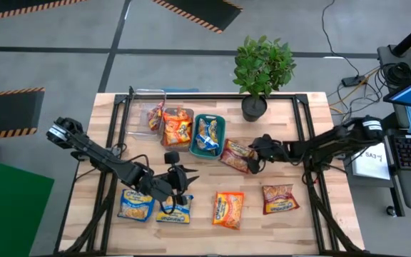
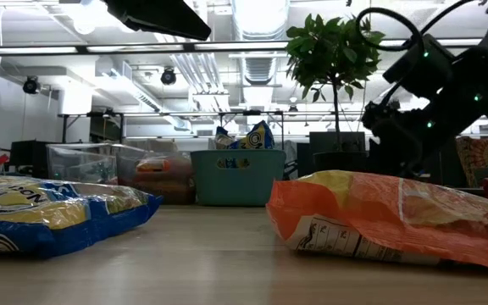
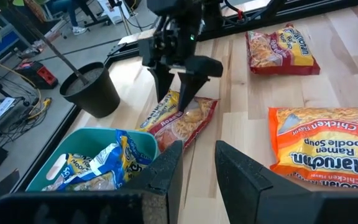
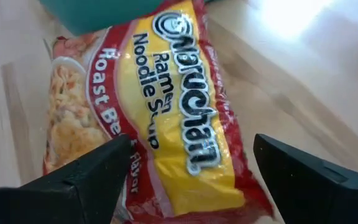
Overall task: Sort Maruchan noodles
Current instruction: Put the red noodle pack into the transparent bin, then put the orange noodle pack into the black bin
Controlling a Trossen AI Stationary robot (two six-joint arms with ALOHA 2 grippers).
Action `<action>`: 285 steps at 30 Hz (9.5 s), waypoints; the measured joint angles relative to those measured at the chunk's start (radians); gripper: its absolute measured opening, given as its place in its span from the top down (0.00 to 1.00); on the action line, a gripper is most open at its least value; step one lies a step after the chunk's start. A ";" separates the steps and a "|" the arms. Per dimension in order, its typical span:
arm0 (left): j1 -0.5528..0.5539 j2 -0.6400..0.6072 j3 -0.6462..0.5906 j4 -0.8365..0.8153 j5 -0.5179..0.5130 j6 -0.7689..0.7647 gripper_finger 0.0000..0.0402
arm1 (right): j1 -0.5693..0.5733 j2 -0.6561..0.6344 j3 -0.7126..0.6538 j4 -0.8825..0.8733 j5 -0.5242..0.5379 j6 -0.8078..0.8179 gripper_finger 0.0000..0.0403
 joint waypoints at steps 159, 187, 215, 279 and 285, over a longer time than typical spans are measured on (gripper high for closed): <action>0.308 -0.537 -0.260 -0.696 0.123 -0.285 0.47 | 0.275 -0.043 0.755 -0.485 0.351 -0.720 0.45; 0.377 -0.305 -0.315 -0.671 0.170 -0.342 0.52 | 0.256 -0.042 0.747 -0.493 0.260 -0.722 0.45; 0.453 -0.535 -0.063 -0.783 -0.459 -0.170 0.99 | 0.257 -0.041 0.747 -0.515 0.261 -0.708 0.45; 0.771 -0.347 -0.146 -0.343 0.426 0.040 0.53 | 0.246 -0.038 0.740 -0.615 0.117 -0.315 0.45; 0.517 -0.393 -0.233 -0.195 0.423 -0.056 0.55 | 0.246 0.000 0.737 -0.691 -0.159 -0.044 0.45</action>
